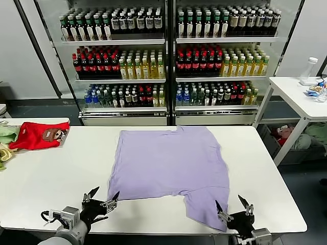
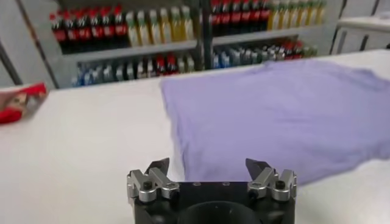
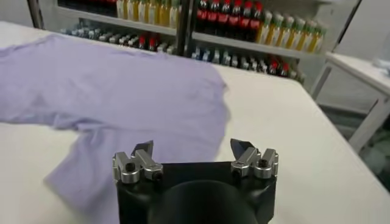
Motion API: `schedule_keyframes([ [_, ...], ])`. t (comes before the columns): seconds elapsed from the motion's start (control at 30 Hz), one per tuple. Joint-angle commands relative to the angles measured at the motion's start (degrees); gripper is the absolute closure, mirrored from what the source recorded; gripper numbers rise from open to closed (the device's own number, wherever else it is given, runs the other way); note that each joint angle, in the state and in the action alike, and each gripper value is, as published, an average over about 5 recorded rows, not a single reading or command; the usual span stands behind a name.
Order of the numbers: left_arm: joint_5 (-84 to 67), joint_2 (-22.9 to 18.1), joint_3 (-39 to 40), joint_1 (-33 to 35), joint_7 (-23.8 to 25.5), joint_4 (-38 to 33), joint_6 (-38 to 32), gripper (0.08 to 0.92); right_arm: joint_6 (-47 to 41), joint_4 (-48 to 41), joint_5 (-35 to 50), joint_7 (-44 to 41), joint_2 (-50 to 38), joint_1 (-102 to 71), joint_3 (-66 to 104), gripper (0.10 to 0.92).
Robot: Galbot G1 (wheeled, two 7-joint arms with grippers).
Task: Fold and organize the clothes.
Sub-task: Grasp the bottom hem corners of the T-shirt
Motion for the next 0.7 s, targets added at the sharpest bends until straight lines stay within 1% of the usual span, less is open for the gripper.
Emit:
schedule_keyframes([
  [0.03, -2.19, 0.52, -0.13, 2.05, -2.65, 0.7, 2.65, 0.177, -0.2, 1.09, 0.48, 0.29, -0.16, -3.17, -0.19, 0.203],
  [0.23, -2.44, -0.14, -0.15, -1.92, -1.4, 5.23, 2.57, 0.177, 0.55, 0.13, 0.68, 0.4, 0.98, -3.65, -0.72, 0.203],
  [0.53, -4.61, -0.14, -0.32, -3.74, -1.08, 5.7, 1.86, 0.177, 1.09, 0.19, 0.54, 0.87, 1.61, -2.53, -0.85, 0.203],
  [0.7, -4.59, -0.16, 0.15, -3.77, -1.05, 6.15, 2.24, 0.18, -0.07, -0.03, 1.6, 2.82, 1.89, -2.11, -1.29, 0.211],
])
